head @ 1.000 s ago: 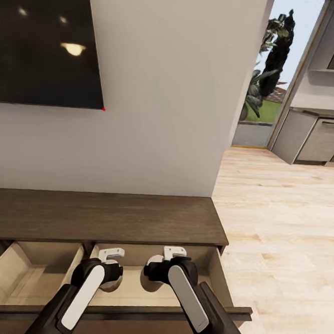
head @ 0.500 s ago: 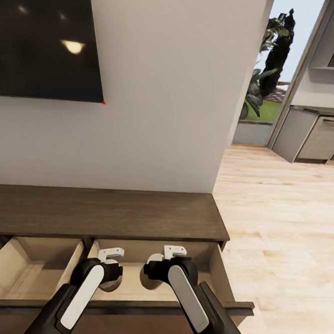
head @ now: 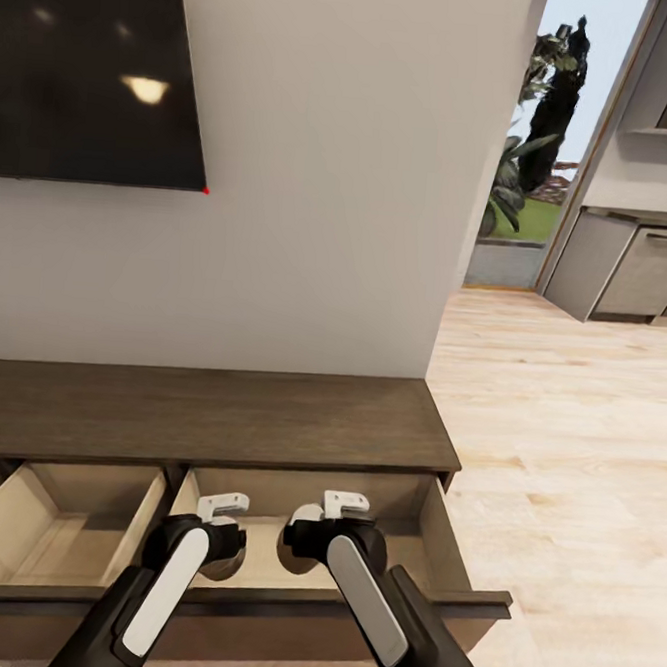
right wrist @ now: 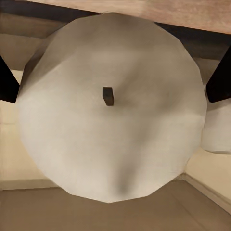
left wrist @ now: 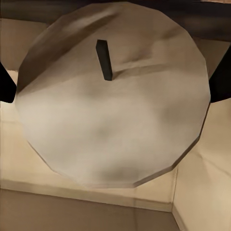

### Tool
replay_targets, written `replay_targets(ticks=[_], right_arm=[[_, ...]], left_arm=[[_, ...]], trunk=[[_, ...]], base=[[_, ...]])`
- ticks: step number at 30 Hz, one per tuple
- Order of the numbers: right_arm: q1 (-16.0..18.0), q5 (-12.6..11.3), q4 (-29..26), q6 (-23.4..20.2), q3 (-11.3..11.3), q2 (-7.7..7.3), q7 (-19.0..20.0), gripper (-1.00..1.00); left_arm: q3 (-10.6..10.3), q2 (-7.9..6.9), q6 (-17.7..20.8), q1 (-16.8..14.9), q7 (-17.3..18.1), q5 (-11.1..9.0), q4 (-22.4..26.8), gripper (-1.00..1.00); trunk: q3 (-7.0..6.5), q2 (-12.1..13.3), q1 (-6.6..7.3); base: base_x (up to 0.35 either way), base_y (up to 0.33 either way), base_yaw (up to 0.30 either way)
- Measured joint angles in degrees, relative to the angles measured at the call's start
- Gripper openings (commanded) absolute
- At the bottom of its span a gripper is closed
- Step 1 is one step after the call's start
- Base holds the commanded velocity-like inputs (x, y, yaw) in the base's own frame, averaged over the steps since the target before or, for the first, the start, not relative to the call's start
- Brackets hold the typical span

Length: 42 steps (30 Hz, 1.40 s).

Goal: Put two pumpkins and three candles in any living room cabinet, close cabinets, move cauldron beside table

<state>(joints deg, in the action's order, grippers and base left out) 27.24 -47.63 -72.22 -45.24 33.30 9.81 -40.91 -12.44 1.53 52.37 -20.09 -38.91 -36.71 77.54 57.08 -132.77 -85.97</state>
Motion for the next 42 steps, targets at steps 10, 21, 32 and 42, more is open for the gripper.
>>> replay_targets(ticks=[10, 21, 32, 42], right_arm=[[0.0, 0.4, 0.6, 3.5, 4.2, -0.29, 0.0, -1.0], [0.0, 0.4, -0.1, 3.6, 4.3, -0.48, 0.0, -1.0], [0.0, 0.5, 0.3, 3.5, 4.3, -0.49, -0.2, -1.0], [0.0, 0.5, 1.0, 3.5, 4.1, -0.47, -0.9, -1.0]], left_arm=[[-0.1, -0.03, -3.3, 0.0, 0.0, 0.0, 0.1, -1.0], [-0.1, -0.11, -3.3, 0.0, 0.0, 0.0, 0.0, -1.0], [-0.1, -0.12, -3.3, 0.0, 0.0, 0.0, 0.0, -1.0], [-0.2, -0.04, -3.3, 0.0, 0.0, 0.0, -0.1, -1.0]], trunk=[[1.08, -2.4, -1.32], [1.08, -2.4, -1.32], [1.08, -2.4, -1.32], [2.51, -5.6, -3.08]], base=[[0.0, 0.0, 0.0], [0.046, 0.033, 0.0], [0.069, 0.04, 0.0], [0.001, 0.0, 0.0]])
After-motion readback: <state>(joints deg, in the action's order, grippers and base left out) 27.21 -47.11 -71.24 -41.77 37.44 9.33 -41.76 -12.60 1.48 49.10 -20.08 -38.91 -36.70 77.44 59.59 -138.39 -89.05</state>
